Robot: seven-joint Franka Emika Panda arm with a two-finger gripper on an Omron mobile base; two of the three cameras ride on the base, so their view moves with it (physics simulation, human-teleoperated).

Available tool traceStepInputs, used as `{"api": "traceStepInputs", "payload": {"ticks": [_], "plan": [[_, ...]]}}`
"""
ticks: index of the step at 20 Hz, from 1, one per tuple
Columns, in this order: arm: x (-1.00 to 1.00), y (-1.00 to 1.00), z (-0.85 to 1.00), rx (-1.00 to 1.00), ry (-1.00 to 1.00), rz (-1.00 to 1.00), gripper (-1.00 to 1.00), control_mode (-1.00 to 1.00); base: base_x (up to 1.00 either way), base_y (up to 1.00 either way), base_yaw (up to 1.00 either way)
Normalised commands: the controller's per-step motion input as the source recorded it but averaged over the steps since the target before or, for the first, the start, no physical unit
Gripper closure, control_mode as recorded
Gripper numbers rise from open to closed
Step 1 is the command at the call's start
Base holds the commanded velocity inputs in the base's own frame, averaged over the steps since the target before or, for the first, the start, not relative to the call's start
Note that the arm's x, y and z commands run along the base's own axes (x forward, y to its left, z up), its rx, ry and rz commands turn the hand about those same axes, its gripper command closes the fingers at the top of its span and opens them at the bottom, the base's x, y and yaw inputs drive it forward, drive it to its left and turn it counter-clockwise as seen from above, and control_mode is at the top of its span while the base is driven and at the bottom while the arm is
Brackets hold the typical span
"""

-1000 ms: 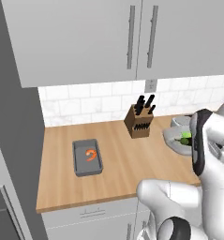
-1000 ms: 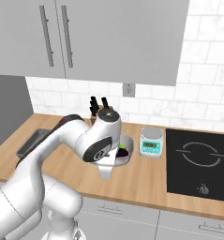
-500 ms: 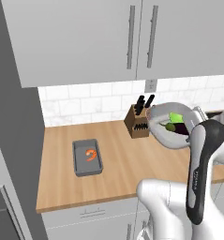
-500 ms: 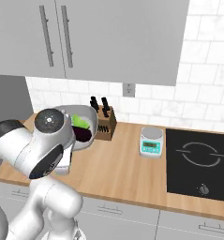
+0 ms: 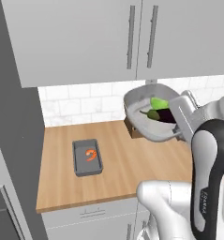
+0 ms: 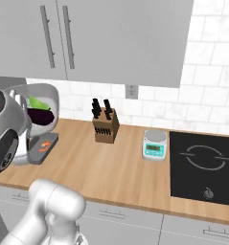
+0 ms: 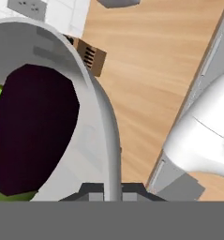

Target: Take the meat container that has the shrimp and place it on the second highest rack of the freezer. Then take the vegetable container that has the eggplant and lemon wedge and place it on the highest rack of the freezer.

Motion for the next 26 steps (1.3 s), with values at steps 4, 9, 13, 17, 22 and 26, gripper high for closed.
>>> {"api": "traceStepInputs", "payload": {"ticks": [4,9,13,17,22,26], "plan": [[-0.81,0.22,0.63,0.0,0.0,0.12,1.0,-1.0,0.0,0.0,0.0],[-0.45,0.1,0.08,0.0,0.01,0.09,1.0,-1.0,0.0,0.0,0.0],[-0.2,0.01,-0.03,0.0,0.02,0.06,1.0,-1.0,0.0,0.0,0.0],[-0.09,0.0,-0.01,0.0,0.02,0.03,1.0,1.0,-0.29,0.06,0.05],[0.0,0.0,0.0,0.0,0.0,0.0,1.0,1.0,-0.98,0.29,0.05],[0.0,0.0,0.0,0.0,0.0,0.0,1.0,1.0,-0.97,0.44,0.01]]}}
